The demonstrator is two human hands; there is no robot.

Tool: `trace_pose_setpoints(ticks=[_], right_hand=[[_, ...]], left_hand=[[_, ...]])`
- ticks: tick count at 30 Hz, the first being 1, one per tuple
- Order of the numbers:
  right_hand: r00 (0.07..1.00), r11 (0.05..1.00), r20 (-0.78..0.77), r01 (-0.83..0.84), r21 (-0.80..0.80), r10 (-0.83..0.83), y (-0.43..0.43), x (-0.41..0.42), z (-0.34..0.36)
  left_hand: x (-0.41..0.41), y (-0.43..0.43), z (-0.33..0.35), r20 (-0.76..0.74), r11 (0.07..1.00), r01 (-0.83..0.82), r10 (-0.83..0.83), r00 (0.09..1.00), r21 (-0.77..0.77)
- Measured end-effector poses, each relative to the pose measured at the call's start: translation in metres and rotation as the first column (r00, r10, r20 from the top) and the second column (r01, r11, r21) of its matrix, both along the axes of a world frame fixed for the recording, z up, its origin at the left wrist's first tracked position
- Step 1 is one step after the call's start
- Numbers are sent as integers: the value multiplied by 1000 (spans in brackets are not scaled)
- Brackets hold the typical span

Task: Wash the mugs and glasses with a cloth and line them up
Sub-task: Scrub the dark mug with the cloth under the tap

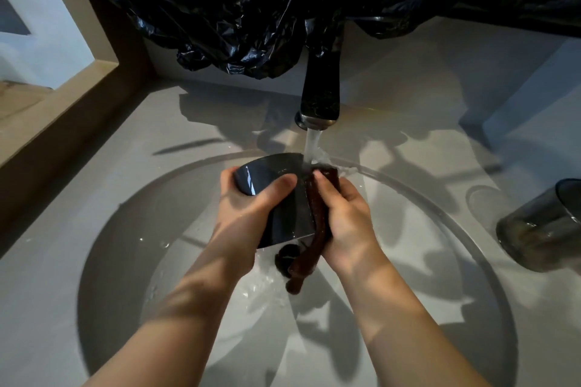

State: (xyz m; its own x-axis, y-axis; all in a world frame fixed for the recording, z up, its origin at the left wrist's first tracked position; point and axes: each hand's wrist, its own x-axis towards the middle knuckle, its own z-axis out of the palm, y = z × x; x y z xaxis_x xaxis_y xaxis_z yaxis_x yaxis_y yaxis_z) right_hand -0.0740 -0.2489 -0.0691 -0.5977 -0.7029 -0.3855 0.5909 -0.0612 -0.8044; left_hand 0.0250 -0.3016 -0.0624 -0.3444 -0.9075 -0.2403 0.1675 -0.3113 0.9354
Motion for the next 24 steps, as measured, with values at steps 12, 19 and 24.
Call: trace_pose_setpoints(ticks=[12, 19, 24], right_hand=[[935, 961, -340, 179, 210, -100, -4, -1, 6], [895, 972, -384, -184, 143, 226, 13, 41, 2], [848, 982, -500, -186, 32, 177, 19, 55, 4]], left_hand=[[-3, 1, 0, -36, 995, 33, -30, 999, 99], [-2, -9, -4, -12, 941, -215, 226, 974, 260], [-3, -11, -3, -33, 894, -258, 290, 956, 365]])
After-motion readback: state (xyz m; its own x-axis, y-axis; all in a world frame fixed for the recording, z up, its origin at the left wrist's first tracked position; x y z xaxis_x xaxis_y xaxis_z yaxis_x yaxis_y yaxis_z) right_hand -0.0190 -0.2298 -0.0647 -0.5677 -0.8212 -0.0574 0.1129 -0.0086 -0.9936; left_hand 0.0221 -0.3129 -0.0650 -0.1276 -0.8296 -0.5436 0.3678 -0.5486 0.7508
